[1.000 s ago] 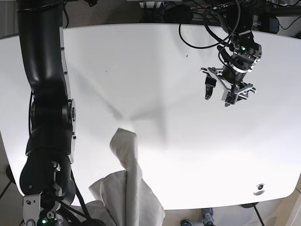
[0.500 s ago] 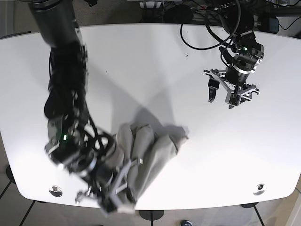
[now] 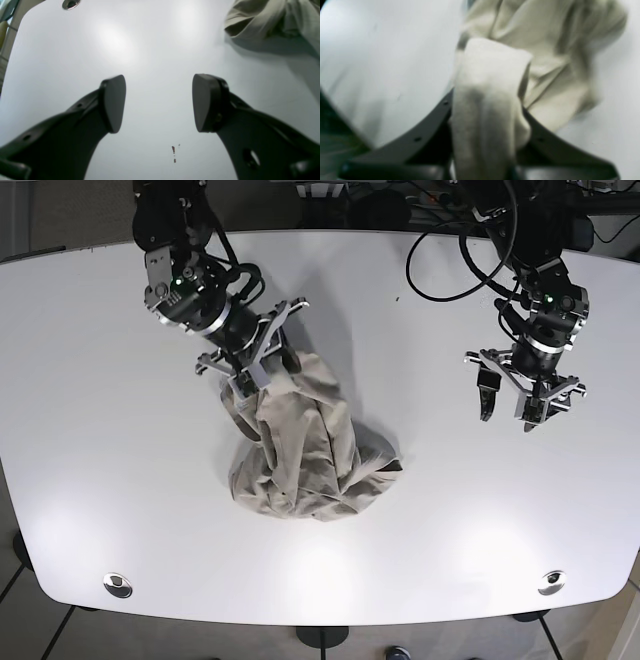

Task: Fold the T-shirt properly
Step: 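Lower the beige shirt and regrasp it with the right gripper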

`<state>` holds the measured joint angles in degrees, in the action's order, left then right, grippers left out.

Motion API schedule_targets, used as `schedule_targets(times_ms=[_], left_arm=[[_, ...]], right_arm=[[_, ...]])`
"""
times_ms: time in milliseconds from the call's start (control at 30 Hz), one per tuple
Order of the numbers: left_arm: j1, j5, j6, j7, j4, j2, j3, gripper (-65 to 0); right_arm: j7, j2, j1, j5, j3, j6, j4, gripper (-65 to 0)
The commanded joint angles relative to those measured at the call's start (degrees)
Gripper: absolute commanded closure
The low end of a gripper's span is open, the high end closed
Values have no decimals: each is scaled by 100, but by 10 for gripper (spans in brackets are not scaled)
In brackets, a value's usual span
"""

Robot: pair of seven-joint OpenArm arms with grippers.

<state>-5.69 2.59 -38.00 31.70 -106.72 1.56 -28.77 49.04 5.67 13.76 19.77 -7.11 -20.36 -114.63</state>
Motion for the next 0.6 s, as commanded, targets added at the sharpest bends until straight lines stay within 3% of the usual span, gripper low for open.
schedule_targets(times_ms=[33,100,167,200,233,267,333,433,500,600], left_arm=[[73,-79,15,-133,83,33,-116,-386],[169,-79,15,-133,179,33,-257,-386],[178,-79,15,-133,302,33,-318,-386],[178,-79,15,-133,329,33,-336,-386],[178,-79,15,-133,346,33,-345,-386],[178,-79,15,-133,346,59,-345,-386],[178,-79,15,-133,355,191,-309,-386],[187,-263,15,-133,355,226,-309,-386],[231,-466,15,-133,355,235,-336,-386],[231,-492,15,-133,355,235,-345,-386]], right_arm=[[-152,9,255,58,4,-26,74,-27],[-152,53,448,41,4,-43,153,-29],[-152,184,580,67,4,-43,135,-95],[-152,255,607,102,4,-52,118,-165],[-152,290,615,102,4,-52,21,-295],[-143,290,615,102,4,-61,-49,-377],[-134,290,615,102,4,-61,-155,-504],[-161,281,387,102,4,-96,-190,-530],[-161,255,61,102,4,-281,-164,-531],[-126,176,-782,102,4,-289,39,-531]])
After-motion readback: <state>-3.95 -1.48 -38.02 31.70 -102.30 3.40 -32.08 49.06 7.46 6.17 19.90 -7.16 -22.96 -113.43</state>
